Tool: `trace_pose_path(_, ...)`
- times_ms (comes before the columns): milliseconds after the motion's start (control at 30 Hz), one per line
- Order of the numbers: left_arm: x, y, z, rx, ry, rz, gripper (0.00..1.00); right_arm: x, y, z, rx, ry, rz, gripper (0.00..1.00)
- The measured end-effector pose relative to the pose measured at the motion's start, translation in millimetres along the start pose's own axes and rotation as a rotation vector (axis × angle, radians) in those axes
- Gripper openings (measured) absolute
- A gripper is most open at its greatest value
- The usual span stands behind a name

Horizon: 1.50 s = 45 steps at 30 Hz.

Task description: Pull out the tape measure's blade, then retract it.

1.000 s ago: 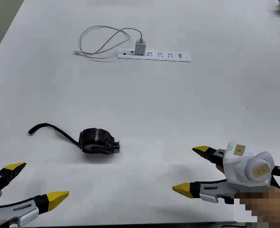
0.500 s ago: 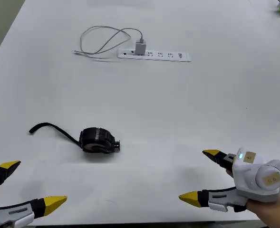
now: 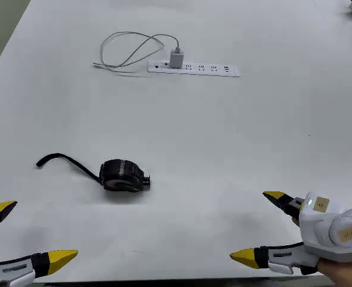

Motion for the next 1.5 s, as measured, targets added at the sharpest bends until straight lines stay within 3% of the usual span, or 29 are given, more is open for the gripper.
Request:
trace_pose_path(467, 0.4, -2.4, -1.1, 0.001, 0.001, 0.008, 0.99, -2.6, -0.4, -1.4, -0.003, -0.004, 0.009, 0.99)
trace_pose_path(1500, 1.0, -1.4, 0.0, -0.013, -0.001, 0.015, 0.98, -4.8, -1.0, -1.2, -0.002, -0.02, 0.012, 0.98)
Point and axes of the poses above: the centre of the closed fingertips' face, and the gripper's own axes: z roughly forward along the fingers, y roughly to its right, x roughly out of its top, the point moved 10 cm from there along -z, roughly backward along the fingers, and after that the axes turned 11 degrees about x, right-handed, at the moved point
